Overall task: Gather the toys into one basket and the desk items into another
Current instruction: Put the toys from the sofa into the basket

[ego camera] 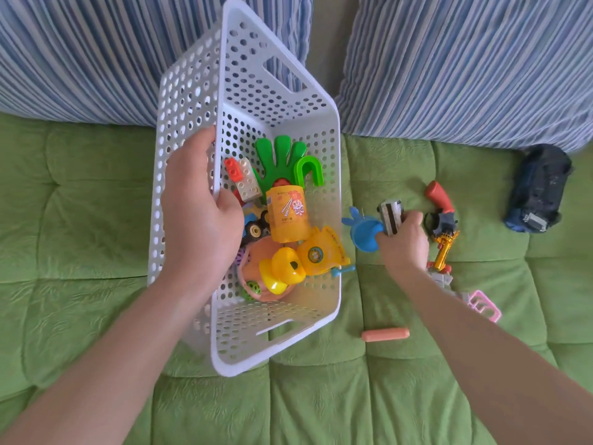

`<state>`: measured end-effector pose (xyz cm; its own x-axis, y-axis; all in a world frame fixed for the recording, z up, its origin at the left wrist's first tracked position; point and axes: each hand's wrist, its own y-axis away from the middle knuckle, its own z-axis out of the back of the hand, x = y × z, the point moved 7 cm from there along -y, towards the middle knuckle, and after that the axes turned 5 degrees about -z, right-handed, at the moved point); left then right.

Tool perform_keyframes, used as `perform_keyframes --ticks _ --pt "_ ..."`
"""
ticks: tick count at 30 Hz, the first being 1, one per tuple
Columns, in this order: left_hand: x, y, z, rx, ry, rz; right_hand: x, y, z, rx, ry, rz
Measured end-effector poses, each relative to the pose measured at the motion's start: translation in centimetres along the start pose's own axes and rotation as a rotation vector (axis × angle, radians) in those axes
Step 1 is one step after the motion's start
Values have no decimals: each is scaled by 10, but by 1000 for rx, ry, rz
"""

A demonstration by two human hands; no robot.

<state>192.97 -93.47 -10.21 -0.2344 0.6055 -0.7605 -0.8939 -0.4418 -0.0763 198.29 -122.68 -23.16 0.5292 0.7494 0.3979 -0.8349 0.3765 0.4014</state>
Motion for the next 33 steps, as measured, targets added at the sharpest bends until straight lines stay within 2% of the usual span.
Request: perform_keyframes --ticks 4,9,13,15,17,20,22,24,27,33 --pt "-8 6 3 22 56 12 50 12 35 -11 -147 75" --pt "-27 17 4 97 93 33 95 58 18 274 -201 175" --pt "-30 33 2 141 149 103 97 89 -3 464 -233 248" --pt "-31 41 -2 161 172 128 85 88 2 448 -264 237" --pt "-35 47 -5 169 193 134 66 77 24 287 -377 205" --pt "-42 50 -7 156 189 118 9 52 57 -33 -519 40" --pt "-47 51 -7 154 165 109 -46 35 57 -117 -476 -141" --pt "-51 49 -9 139 129 92 -98 25 35 -7 -325 -288" --pt "-55 51 -16 123 74 51 -148 31 -13 250 -110 -387" --pt "-60 59 -33 128 34 -14 -191 52 -59 346 -114 -631"
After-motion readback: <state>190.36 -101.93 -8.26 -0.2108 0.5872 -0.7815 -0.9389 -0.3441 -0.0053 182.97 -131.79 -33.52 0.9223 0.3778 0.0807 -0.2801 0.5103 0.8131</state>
